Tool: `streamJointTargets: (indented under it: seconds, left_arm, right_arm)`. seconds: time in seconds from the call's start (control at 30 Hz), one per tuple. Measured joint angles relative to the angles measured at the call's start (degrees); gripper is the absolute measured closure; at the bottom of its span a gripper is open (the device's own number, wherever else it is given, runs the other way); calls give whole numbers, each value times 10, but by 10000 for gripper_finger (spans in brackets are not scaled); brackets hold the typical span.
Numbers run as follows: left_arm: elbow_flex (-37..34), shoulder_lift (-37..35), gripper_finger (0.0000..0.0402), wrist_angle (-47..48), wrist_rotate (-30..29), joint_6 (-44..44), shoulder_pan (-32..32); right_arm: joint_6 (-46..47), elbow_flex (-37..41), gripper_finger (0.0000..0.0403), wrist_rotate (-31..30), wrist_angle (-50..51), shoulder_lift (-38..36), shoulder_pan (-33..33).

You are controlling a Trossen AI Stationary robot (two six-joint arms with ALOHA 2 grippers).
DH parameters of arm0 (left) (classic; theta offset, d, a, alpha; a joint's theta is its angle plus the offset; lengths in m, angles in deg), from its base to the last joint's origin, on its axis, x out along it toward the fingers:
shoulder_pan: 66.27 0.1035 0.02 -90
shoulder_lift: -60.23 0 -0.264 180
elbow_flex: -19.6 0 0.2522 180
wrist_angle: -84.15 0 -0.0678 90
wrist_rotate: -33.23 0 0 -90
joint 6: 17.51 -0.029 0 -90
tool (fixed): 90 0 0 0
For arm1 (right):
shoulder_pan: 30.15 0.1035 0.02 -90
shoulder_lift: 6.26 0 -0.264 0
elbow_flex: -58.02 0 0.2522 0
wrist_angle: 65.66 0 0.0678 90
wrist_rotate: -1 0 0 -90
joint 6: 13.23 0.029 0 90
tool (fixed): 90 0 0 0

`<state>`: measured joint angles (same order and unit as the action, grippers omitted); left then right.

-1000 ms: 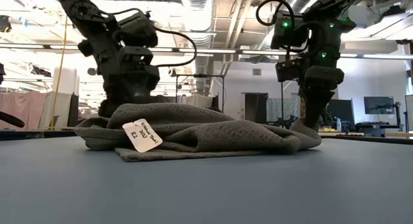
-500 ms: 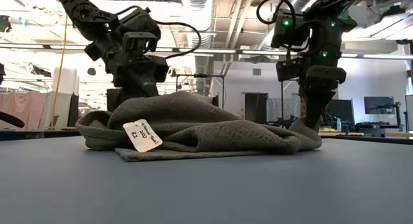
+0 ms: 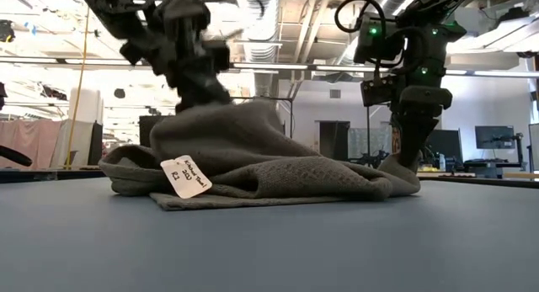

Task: Roll towel into tight, uniform cylinder
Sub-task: Fold the gray towel

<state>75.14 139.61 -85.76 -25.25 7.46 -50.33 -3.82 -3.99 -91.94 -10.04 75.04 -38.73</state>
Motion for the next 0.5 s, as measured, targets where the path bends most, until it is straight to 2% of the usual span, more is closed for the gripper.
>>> streamJointTargets:
  seconds: [0.37,0.5]
  left_arm:
    - [16,-157,401,3,8,-93,-4]
    - [16,-202,401,4,-11,-104,-4]
  right_arm:
    - [1,0,373,-33,-3,0,0]
    - [-3,0,374,-41,-4,0,-1]
